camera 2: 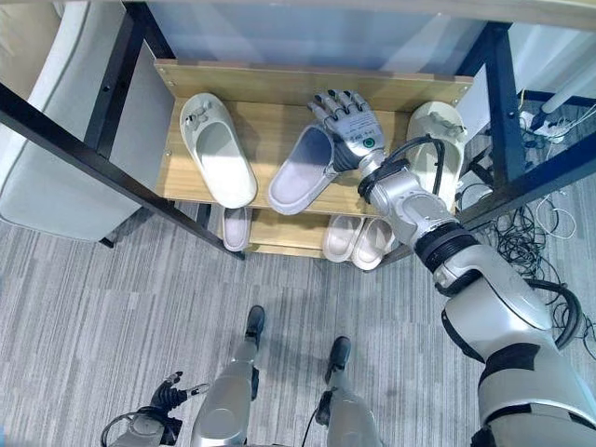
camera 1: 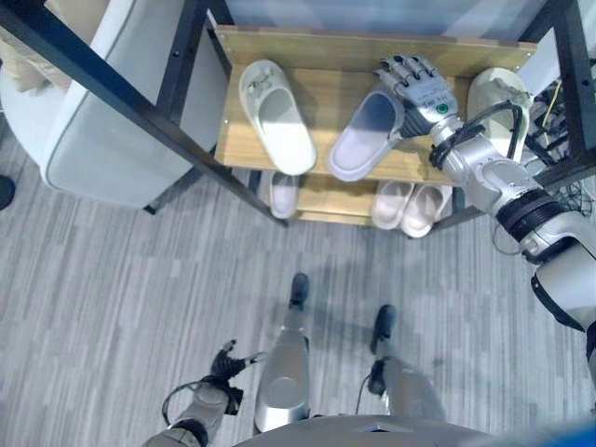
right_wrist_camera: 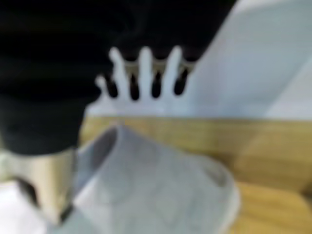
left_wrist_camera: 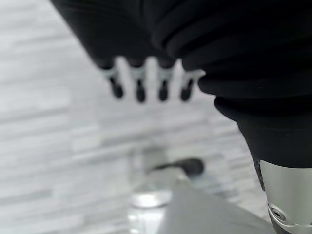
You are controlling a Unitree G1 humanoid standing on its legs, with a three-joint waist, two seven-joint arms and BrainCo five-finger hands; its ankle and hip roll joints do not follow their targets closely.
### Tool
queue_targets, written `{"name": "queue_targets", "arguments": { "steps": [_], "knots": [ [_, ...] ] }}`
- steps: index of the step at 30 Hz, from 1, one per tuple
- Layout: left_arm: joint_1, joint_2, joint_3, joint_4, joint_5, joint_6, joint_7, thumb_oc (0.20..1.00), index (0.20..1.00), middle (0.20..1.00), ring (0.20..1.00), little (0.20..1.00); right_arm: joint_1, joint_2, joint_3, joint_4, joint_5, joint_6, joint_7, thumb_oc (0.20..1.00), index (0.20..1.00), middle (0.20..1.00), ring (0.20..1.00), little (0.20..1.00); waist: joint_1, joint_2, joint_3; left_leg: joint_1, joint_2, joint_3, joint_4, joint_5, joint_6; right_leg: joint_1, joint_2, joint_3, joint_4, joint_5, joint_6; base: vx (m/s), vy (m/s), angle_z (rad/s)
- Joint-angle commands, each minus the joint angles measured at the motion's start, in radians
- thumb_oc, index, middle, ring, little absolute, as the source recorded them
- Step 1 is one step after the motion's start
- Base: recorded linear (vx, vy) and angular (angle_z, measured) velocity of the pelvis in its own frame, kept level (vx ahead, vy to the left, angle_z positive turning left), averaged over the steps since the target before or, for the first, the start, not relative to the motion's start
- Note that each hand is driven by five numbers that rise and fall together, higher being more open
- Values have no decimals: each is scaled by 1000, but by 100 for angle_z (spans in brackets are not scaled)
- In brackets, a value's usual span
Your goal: Arrange the slippers neatly on the shoe rack.
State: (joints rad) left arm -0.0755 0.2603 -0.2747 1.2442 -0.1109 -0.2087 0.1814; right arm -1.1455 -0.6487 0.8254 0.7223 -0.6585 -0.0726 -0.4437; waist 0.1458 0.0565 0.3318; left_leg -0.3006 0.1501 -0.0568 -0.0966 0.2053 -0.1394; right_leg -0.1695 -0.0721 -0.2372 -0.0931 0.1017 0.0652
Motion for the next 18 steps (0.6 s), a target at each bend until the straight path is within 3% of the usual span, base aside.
{"name": "queue_targets", "arguments": {
  "steps": [1,5,9,10,11,12,18],
  "knots": [
    [-53,39,-84,22,-14,-9,30,1000,1000,1000,1000,1000,-109,-56,10,16,18,5,-46,1000,1000,1000,1000,1000,38,-38,6,-30,-45,5,51,-96,20,-54,-134,27,120,-77,105,0,0,0],
    [-52,39,-84,19,-11,-8,31,1000,1000,1000,1000,1000,-107,-61,3,11,26,5,-47,1000,1000,1000,1000,1000,40,-37,5,-33,-47,1,48,-95,20,-52,-136,21,117,-75,106,22,9,7],
    [-56,28,-99,3,-16,-12,40,1000,1000,1000,1000,1000,-93,-56,-79,24,84,29,-95,1000,1000,1000,1000,1000,53,-37,17,-56,-60,-6,57,-97,21,-58,-141,9,105,-62,109,18,14,8],
    [-56,24,-111,-5,-12,-15,41,1000,1000,1000,1000,1000,-95,-53,-93,57,98,36,-103,561,561,561,561,561,57,-39,17,-63,-63,-7,58,-95,19,-57,-142,4,99,-60,110,0,0,0],
    [-58,23,-114,-9,-10,-16,43,1000,1000,1000,1000,1000,-96,-49,-97,70,107,38,-109,325,325,325,325,325,57,-39,18,-66,-64,-7,57,-93,18,-57,-143,1,96,-58,111,0,0,0],
    [-60,24,-118,-16,-11,-18,42,1000,1000,1000,1000,1000,-94,-48,-95,86,110,40,-108,200,200,200,200,200,57,-39,19,-70,-66,-8,59,-92,17,-58,-143,0,95,-56,112,0,0,0],
    [-68,21,-130,-46,-20,-22,51,1000,1000,1000,1000,1000,-54,-26,-108,176,147,46,-91,200,200,200,200,200,57,-38,21,-79,-72,-10,69,-97,16,-58,-145,-3,93,-58,111,-23,-2,11]
  ]
}}
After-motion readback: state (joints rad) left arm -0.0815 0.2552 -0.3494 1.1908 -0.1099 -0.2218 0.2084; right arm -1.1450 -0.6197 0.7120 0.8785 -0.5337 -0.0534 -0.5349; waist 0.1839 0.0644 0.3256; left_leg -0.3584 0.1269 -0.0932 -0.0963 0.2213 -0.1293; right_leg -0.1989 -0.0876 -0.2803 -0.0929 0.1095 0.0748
